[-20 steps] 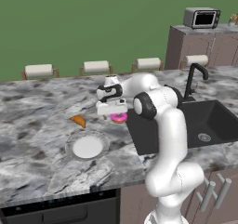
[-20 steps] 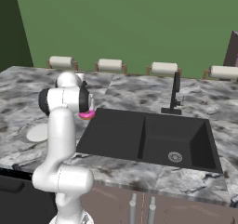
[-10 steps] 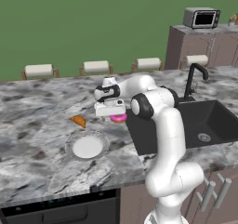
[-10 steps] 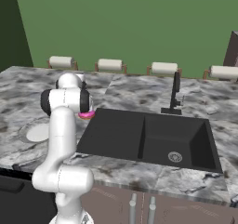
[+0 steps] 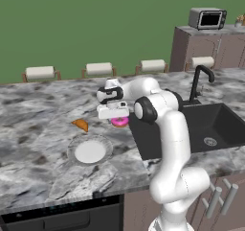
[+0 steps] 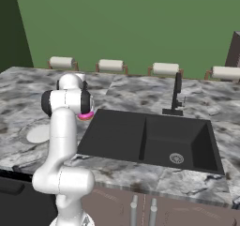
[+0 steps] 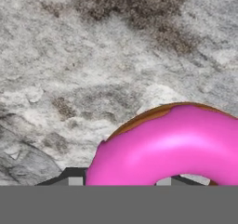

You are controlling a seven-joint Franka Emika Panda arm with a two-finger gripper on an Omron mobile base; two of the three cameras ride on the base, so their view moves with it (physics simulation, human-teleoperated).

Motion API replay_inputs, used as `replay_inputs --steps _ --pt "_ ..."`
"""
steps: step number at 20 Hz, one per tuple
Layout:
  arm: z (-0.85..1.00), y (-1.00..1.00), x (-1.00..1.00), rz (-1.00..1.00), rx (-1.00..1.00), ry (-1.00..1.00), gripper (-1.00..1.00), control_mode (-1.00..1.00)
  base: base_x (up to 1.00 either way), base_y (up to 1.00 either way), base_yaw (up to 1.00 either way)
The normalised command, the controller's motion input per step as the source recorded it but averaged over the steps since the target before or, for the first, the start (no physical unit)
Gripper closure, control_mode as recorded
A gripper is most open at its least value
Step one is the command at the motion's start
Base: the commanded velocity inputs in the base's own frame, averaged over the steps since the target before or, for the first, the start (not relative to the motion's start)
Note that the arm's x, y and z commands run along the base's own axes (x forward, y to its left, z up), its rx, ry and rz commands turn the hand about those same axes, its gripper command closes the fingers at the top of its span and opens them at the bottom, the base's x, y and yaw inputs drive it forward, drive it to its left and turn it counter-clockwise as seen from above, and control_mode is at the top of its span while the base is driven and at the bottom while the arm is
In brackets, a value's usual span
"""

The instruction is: Place the pastries on the plates.

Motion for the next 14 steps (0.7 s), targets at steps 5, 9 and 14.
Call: replay_inputs --steps 5,9,14 --pt "0.00 0.00 0.00 0.00 0.00 0.00 1.00 -1.00 0.00 0.00 0.00" --pt "0.06 0.02 -0.19 0.00 0.01 -0.01 1.00 -1.00 0.00 0.00 0.00" --pt "0.22 0.07 -0.44 0.00 0.00 -0.05 1.00 -1.00 0.00 0.00 0.00"
